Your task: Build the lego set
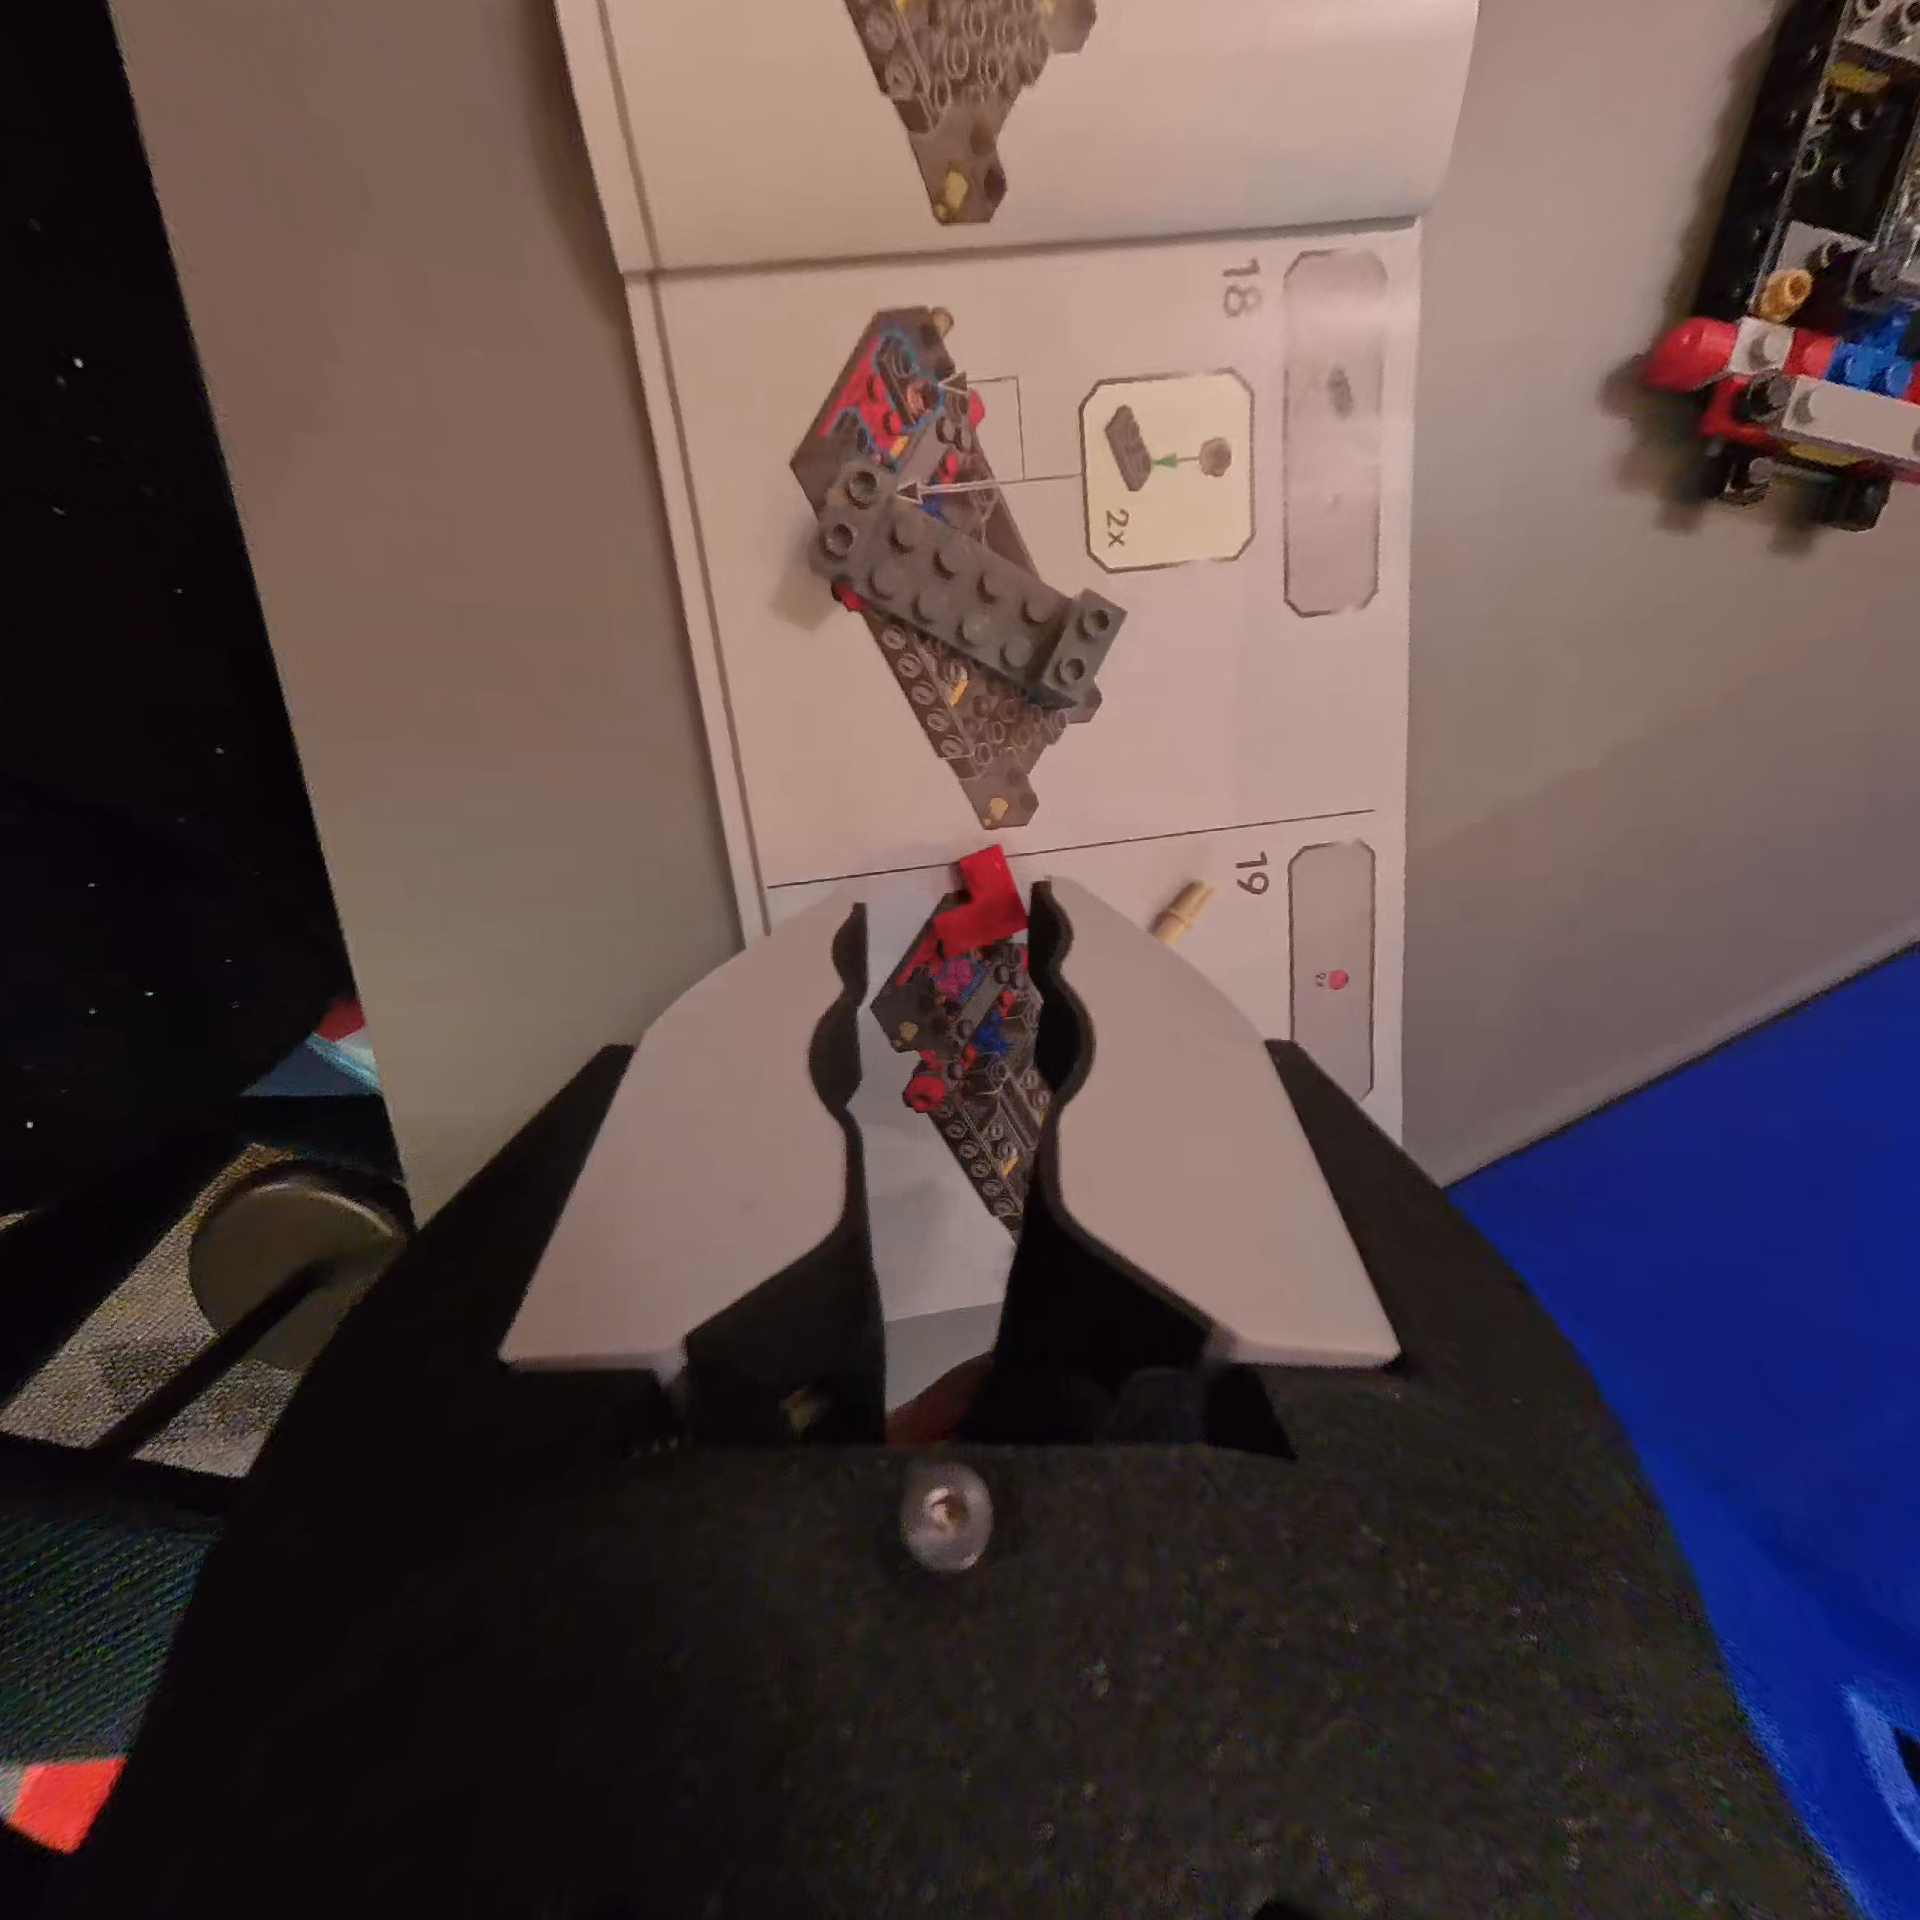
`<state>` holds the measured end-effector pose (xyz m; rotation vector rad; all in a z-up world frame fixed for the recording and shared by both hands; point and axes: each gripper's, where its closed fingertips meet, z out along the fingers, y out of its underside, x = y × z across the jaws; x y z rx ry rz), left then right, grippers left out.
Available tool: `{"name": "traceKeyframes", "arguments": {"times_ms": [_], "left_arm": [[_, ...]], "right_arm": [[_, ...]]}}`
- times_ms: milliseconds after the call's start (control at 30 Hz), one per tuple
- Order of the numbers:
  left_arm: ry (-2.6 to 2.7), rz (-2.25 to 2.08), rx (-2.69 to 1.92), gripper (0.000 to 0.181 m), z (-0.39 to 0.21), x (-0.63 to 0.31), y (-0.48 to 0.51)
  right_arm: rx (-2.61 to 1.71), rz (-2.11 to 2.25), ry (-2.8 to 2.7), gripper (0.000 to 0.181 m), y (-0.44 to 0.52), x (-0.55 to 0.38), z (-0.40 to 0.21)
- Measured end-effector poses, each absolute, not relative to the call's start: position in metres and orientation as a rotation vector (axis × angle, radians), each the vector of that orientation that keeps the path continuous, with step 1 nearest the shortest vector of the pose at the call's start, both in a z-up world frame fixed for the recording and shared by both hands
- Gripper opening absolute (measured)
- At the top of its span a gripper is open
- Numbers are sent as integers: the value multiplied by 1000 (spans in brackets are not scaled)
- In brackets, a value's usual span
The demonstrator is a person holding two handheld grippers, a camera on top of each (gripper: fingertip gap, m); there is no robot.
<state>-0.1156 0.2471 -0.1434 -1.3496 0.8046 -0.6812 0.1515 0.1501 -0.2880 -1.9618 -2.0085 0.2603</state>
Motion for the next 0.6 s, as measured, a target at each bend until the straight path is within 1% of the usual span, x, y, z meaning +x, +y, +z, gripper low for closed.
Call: {"name": "traceKeyframes", "arguments": {"times_ms": [33, 67, 200, 267, 367, 533, 600], "left_arm": [[805, -679, -1352, 28, -144, -116, 247], [805, -678, -1354, 28, -144, -116, 248], [805, -679, -1358, 28, -145, -115, 248], [808, -680, -1357, 28, -145, -114, 248], [818, -681, -1358, 28, -146, -112, 247], [822, -673, -1356, 28, -147, -111, 247], [823, -676, -1356, 28, -147, -111, 247]], "right_arm": [[-1977, 261, -1974, 34, 152, 151, -286], [-2001, 268, -1919, 34, 152, 151, -283], [-2175, 337, -1487, 25, 154, 152, -277], [-2289, 428, -1199, 24, 152, 151, -279], [-2368, 488, -973, 24, 149, 154, -286], [-2367, 455, -946, 24, 155, 155, -290], [-2352, 440, -1012, 17, 156, 154, -290]]}}
